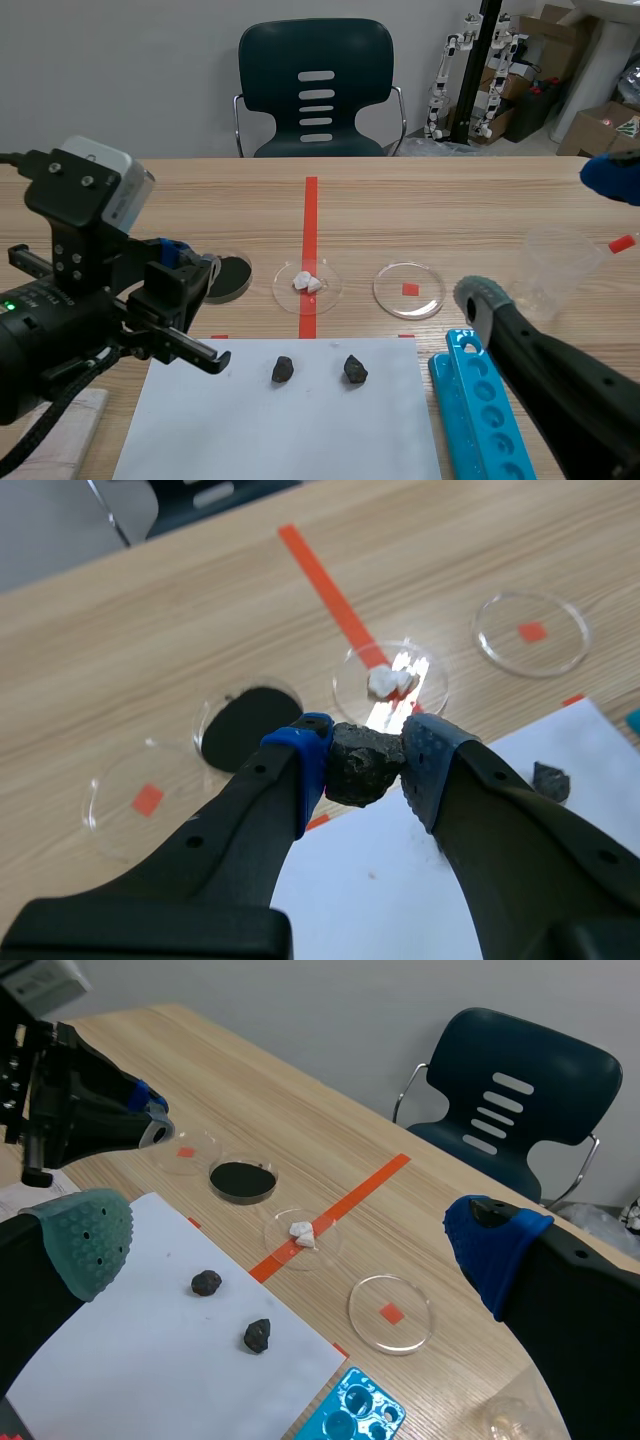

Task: Pick up the left mineral with the left hand

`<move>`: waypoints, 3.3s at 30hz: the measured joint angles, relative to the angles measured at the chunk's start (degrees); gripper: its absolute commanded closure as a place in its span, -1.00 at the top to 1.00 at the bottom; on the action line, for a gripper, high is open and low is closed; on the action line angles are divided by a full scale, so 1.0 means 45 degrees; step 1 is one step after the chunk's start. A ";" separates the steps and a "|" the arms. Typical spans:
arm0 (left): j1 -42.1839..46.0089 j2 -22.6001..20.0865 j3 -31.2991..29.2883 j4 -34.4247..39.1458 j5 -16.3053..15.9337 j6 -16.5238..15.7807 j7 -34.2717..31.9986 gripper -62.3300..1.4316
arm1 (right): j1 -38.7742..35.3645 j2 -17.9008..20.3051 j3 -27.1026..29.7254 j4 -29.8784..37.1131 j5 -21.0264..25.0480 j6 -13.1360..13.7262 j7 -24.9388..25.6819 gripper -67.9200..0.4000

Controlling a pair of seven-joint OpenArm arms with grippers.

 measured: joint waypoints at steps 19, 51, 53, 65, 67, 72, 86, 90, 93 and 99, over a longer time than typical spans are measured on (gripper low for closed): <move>0.2997 -0.2633 0.0000 0.1268 0.0146 -0.0180 -0.3662 -0.56 | 0.0005 0.0000 0.0000 0.0000 0.0005 0.0005 0.0053 1.00; 0.3517 -0.2341 -0.0578 0.1258 0.0151 -0.2424 -0.3721 -0.56 | 0.0000 0.0000 0.0000 0.0000 0.0005 0.0005 0.0209 1.00; 0.3517 -0.2341 -0.0578 0.1258 0.0151 -0.2424 -0.3721 -0.56 | 0.0000 0.0000 0.0000 0.0000 0.0005 0.0005 0.0209 1.00; 0.3517 -0.2341 -0.0578 0.1258 0.0151 -0.2424 -0.3721 -0.56 | 0.0000 0.0000 0.0000 0.0000 0.0005 0.0005 0.0209 1.00; 0.3517 -0.2341 -0.0578 0.1258 0.0151 -0.2424 -0.3721 -0.56 | 0.0000 0.0000 0.0000 0.0000 0.0005 0.0005 0.0209 1.00; 0.3517 -0.2341 -0.0578 0.1258 0.0151 -0.2424 -0.3721 -0.56 | 0.0000 0.0000 0.0000 0.0000 0.0005 0.0005 0.0209 1.00; 0.3517 -0.2341 -0.0578 0.1258 0.0151 -0.2424 -0.3721 -0.56 | 0.0000 0.0000 0.0000 0.0000 0.0005 0.0005 0.0209 1.00; 0.3517 -0.2341 -0.0578 0.1258 0.0151 -0.2424 -0.3721 -0.56 | 0.0000 0.0000 0.0000 0.0000 0.0005 0.0005 0.0209 1.00; 0.3517 -0.2341 -0.0578 0.1258 0.0151 -0.2424 -0.3721 -0.56 | 0.0000 0.0000 0.0000 0.0000 0.0005 0.0005 0.0209 1.00; 0.3517 -0.2341 -0.0578 0.1258 0.0151 -0.2424 -0.3721 -0.56 | 0.0000 0.0000 0.0000 0.0000 0.0005 0.0005 0.0209 1.00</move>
